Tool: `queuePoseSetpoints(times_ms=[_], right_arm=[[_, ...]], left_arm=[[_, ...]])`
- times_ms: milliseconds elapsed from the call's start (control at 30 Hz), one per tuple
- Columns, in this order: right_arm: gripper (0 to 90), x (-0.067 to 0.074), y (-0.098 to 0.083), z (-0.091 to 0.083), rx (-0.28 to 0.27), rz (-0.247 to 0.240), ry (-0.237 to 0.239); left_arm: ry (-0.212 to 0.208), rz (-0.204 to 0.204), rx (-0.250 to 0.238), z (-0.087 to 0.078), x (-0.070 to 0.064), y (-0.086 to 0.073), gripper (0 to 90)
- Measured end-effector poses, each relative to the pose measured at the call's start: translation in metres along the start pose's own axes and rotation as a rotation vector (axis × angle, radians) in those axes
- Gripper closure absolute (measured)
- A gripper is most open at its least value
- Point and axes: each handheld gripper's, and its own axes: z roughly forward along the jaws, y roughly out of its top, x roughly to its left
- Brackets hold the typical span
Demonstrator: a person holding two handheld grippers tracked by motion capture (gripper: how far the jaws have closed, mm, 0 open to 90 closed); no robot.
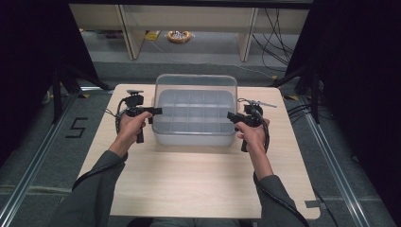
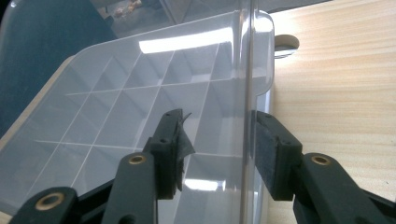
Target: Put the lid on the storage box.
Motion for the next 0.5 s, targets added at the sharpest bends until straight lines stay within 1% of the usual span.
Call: queuePoseSetpoints(times_ms=[33, 67, 100, 167, 200, 233, 267, 300, 333, 367, 400, 467, 500], right_arm=[[55.9, 0.001, 0.0, -0.001, 0.004, 0.022, 0.004], [55.5, 0.0, -0.001, 0.002, -0.001, 0.005, -0.006], [55.2, 0.0, -0.002, 0.002, 0.008, 0.015, -0.013], [55.1, -0.001, -0.002, 0.003, 0.009, 0.017, -0.008], [55.0, -0.004, -0.003, 0.005, 0.0, -0.006, -0.004], [54.9, -0.006, -0.003, 0.006, -0.004, -0.026, -0.007], [54.8, -0.005, -0.003, 0.006, 0.005, -0.009, -0.011], [54.7, -0.006, -0.003, 0.008, 0.004, -0.014, -0.012], [54.5, -0.006, -0.003, 0.008, 0.008, -0.007, -0.019], [54.4, -0.003, -0.004, 0.008, 0.015, 0.028, -0.018], [54.3, -0.002, -0.004, 0.009, 0.015, 0.032, -0.026], [54.1, -0.003, -0.005, 0.01, 0.012, 0.033, -0.023], [53.9, -0.001, -0.006, 0.011, 0.014, 0.057, -0.031]], left_arm=[[0.0, 0.0, 0.0, 0.0, 0.0, 0.0, 57.8], [0.004, -0.002, 0.006, 0.002, 0.0, -0.001, 57.6], [0.008, 0.0, 0.014, 0.002, 0.0, -0.001, 57.4], [0.007, -0.001, 0.015, 0.003, 0.0, -0.001, 57.1], [0.015, 0.009, 0.014, 0.006, 0.001, -0.002, 56.8], [0.016, 0.01, 0.019, 0.006, 0.001, -0.002, 56.7], [0.021, 0.012, 0.024, 0.007, 0.001, -0.003, 56.4], [0.022, 0.016, 0.029, 0.008, 0.001, -0.003, 56.2], [0.021, 0.015, 0.033, 0.009, 0.002, -0.004, 55.9], [0.018, 0.011, 0.031, 0.009, 0.002, -0.004, 55.7], [0.02, 0.004, 0.024, 0.01, 0.003, -0.005, 55.6], [0.019, 0.005, 0.031, 0.011, 0.004, -0.006, 55.3], [0.027, 0.01, 0.03, 0.012, 0.003, -0.006, 55.1]])
